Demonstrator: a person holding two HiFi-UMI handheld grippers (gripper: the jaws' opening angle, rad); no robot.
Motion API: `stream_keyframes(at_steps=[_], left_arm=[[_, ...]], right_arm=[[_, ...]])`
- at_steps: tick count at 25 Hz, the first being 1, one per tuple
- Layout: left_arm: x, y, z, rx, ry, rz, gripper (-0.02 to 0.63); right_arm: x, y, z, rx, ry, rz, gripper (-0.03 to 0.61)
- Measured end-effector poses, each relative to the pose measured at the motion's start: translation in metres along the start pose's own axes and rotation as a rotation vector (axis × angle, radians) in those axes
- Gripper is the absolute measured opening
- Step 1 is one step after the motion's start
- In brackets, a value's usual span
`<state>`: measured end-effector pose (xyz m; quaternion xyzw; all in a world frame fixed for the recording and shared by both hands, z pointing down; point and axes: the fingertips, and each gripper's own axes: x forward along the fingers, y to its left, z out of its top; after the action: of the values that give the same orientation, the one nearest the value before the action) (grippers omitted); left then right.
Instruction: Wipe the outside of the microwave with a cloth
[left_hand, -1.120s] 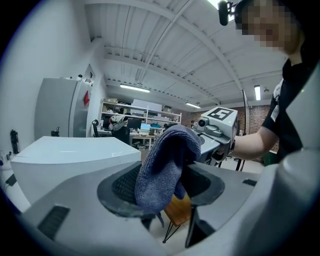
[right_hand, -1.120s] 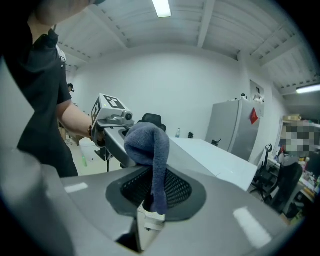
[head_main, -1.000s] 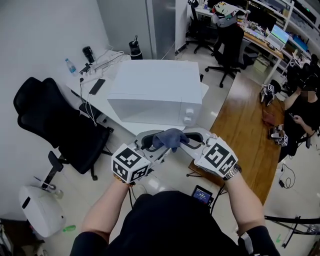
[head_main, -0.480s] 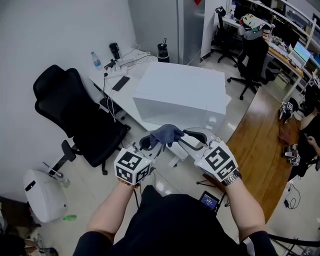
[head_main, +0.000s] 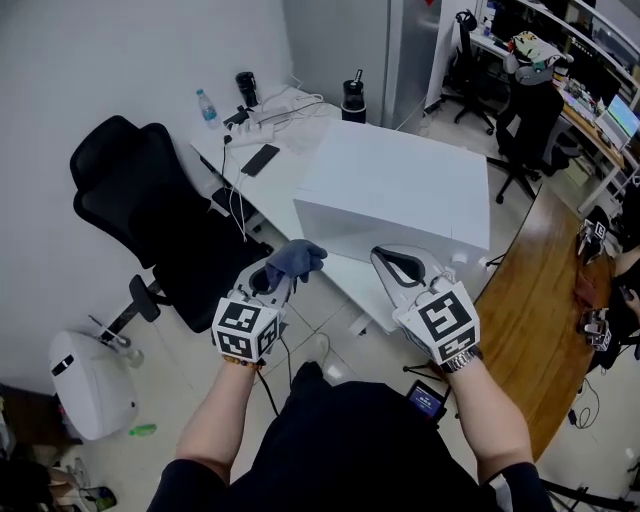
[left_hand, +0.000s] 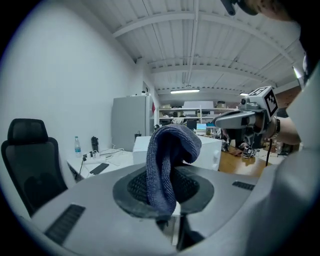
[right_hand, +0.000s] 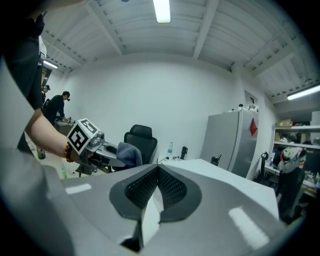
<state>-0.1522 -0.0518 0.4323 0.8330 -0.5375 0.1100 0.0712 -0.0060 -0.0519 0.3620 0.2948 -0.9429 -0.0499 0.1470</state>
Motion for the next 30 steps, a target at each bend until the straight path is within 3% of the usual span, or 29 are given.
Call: stream_keyframes(at_steps=[6,14,23,30], left_arm=[[0.031,0.068,-0.019,-0.003,0.046,0.03,0.069],[0.086,0.124,-0.048,-0.002,0.116,-0.025,0.069],[0.147,0.135,-0.065,0.062,0.185,-0.193,0.069],[0.186,0.137,-0.059,0.088,0.198,-0.271,0.067]], right_arm=[[0.049,-0.035,0.016,0.05,-0.025,-0.089,0.002],[0.106,-0.083,0.029,0.086,-0.034,-0.193,0.002],[0.143,-0.115,0.029,0.12,-0.014,-0.268,0.002],[0.158,-0.129,0.025,0.148,-0.001,-0.31,0.002]])
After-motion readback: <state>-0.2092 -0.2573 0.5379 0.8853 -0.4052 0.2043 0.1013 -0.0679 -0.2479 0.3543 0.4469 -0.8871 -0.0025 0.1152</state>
